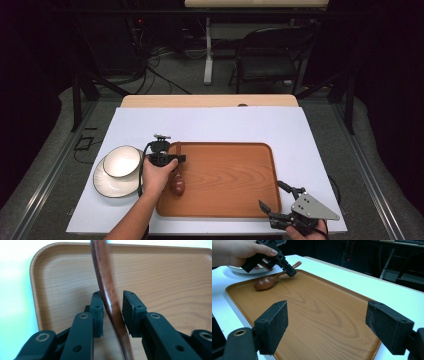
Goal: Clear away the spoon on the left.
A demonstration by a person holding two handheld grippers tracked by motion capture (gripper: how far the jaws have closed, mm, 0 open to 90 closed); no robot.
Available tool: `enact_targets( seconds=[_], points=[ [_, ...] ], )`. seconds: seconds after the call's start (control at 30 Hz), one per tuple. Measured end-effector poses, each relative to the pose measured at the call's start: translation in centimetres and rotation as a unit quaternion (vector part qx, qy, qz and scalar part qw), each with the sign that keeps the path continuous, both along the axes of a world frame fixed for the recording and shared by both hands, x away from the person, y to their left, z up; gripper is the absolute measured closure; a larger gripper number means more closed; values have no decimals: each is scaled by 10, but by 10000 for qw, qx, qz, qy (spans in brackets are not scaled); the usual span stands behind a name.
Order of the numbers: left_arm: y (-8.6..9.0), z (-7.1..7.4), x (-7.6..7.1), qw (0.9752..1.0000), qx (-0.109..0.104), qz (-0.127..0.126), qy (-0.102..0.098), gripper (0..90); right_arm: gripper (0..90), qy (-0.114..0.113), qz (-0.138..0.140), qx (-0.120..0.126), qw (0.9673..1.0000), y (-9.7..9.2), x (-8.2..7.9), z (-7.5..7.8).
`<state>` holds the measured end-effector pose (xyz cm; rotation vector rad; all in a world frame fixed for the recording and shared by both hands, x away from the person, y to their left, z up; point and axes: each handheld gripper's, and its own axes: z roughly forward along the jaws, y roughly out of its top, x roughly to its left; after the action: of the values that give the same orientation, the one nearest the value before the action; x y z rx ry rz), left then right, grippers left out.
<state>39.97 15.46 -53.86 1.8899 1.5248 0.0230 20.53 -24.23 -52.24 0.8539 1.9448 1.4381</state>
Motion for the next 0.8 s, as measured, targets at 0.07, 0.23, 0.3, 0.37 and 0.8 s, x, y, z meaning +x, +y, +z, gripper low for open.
enact_targets(
  seconds=[0.07, 0.23, 0.3, 0.37, 0.8],
  points=[
    [0, 0, 0, 10000, 75, -25, 2, 694, 181, 0, -1, 1, 10000, 0, 0, 0],
    [-1, -1, -1, 9997, 255, -12, -38, 648, 181, 2, -7, 6, 10000, 0, 0, 0],
    [-2, -1, -1, 9996, 276, -12, -44, 614, 181, 1, -8, 8, 10000, 0, 0, 0],
    [-2, -1, -2, 9995, 297, -22, -53, 574, 181, -1, -9, 10, 10000, 0, 0, 0],
    [-6, 3, -5, 9965, 795, -4, -242, 419, 181, -4, -19, 19, 10000, -1, -1, 1]
  ],
)
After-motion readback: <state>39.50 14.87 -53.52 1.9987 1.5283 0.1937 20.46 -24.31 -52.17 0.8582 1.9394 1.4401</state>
